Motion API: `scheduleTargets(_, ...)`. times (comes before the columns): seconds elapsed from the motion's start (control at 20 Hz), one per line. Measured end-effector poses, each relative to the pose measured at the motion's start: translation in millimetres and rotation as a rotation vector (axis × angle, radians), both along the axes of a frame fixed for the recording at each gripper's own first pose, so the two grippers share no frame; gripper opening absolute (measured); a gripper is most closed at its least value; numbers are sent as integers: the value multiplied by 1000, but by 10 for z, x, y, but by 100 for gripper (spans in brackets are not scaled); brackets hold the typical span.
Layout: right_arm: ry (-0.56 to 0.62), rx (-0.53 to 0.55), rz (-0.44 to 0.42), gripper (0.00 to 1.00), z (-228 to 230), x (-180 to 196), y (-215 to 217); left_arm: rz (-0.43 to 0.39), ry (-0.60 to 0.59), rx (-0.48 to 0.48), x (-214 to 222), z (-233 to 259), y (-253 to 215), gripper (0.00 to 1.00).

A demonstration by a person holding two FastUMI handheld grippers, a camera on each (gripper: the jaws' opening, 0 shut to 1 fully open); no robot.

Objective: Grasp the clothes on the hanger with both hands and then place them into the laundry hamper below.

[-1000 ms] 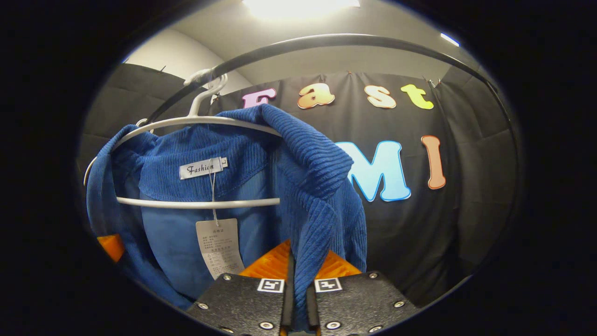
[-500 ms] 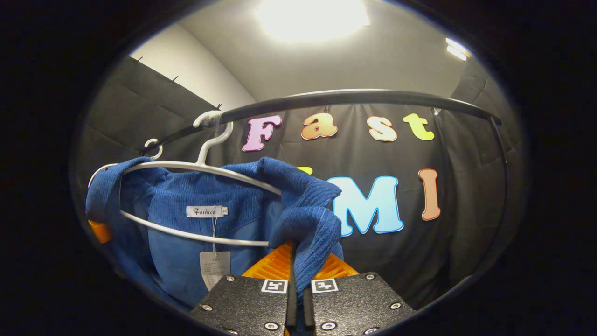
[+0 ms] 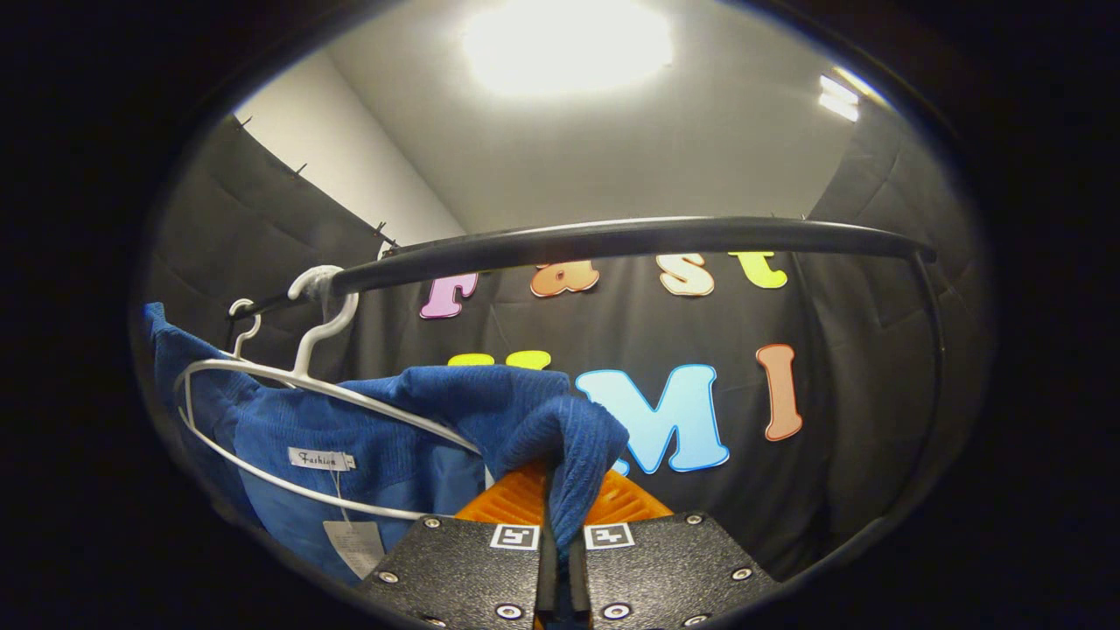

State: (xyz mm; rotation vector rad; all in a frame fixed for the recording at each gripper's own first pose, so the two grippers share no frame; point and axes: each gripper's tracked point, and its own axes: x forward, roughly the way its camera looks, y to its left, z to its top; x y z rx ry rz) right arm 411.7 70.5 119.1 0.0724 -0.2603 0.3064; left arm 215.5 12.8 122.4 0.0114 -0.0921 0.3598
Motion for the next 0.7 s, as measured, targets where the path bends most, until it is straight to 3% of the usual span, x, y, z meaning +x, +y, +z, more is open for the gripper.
scheduleTargets(0.05, -6, -2, -3, 5, 9, 19, -5, 7, -4, 8, -11, 41, 41, 1)
scheduleTargets(0.1, -15, -12, -9, 3, 21, 43, -18, 12, -5, 13, -22, 75, 92, 6)
scheduleTargets(0.4, -51, -82, -31, 5, -17, 260, -94, 63, -12, 92, 16, 242, 466, 6)
scheduleTargets(0.5, -39, -92, -28, 5, -92, 342, -99, 75, -3, 119, 94, 232, 600, 1)
scheduleTargets(0.6, -28, -110, -32, 5, -177, 419, -110, 79, 7, 124, 199, 181, 720, 1)
scheduleTargets(0.65, -25, -121, -32, 5, -211, 452, -93, 81, 13, 120, 229, 145, 773, 6)
scheduleTargets(0.7, -22, -133, -32, 5, -249, 486, -80, 80, 16, 112, 269, 115, 830, 3)
